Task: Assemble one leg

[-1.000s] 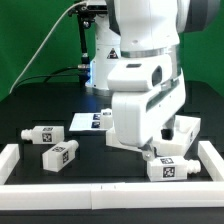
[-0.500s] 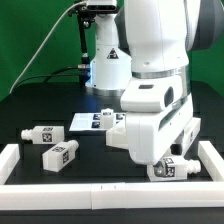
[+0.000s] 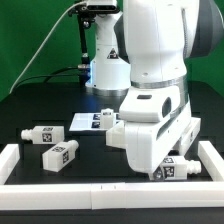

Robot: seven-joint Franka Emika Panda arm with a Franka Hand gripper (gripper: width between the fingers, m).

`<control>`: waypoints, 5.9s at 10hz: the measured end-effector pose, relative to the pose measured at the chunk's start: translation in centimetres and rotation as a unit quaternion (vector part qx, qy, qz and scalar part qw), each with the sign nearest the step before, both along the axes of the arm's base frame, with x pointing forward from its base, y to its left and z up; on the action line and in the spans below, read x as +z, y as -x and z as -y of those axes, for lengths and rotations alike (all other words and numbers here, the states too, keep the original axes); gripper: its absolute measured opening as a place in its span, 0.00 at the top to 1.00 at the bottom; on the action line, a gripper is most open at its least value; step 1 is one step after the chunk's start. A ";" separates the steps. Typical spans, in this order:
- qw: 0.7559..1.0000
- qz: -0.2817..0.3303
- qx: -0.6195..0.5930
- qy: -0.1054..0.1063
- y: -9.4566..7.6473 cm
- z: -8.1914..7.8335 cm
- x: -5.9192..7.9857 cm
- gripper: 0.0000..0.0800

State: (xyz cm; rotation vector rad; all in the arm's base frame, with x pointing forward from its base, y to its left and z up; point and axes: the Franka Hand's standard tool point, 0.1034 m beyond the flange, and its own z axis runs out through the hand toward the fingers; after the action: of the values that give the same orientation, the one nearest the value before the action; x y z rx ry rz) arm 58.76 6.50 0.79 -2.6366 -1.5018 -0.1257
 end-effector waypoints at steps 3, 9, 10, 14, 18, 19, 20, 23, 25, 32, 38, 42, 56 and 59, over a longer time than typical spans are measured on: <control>1.000 0.000 0.000 0.000 0.0 0.1 0.0 0.67; 0.998 -0.002 -0.057 0.021 3.6 3.9 6.5 0.67; 0.998 -0.001 -0.057 0.020 3.6 3.9 6.6 0.67; 0.998 -0.003 -0.064 0.020 3.9 4.0 6.5 0.67; 0.995 -0.023 -0.089 0.031 11.6 9.1 8.7 0.67; 0.995 -0.024 -0.094 0.032 11.9 9.3 8.8 0.67; 0.995 -0.025 -0.092 0.032 11.8 9.2 8.6 0.67; 0.995 -0.019 -0.088 0.032 12.2 9.6 8.4 0.67; 0.995 -0.025 -0.092 0.036 16.1 12.4 7.4 0.67; 0.989 -0.048 -0.138 0.037 20.2 17.3 4.3 0.67; 0.987 -0.063 -0.145 0.036 22.7 18.8 0.3 0.67; 0.987 -0.063 -0.145 0.036 22.7 18.8 0.4 0.21; 0.872 -0.077 -0.481 0.042 16.7 6.7 6.3 0.19; 0.776 -0.076 -0.625 0.027 17.7 5.5 4.1 0.19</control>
Offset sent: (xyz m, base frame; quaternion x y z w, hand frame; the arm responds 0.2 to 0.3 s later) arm 0.0000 0.0000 0.0000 0.0000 0.0000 0.0000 1.0000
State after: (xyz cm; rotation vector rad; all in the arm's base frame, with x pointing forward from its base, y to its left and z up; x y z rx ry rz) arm 41.03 1.00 4.84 -3.0431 0.4994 0.0460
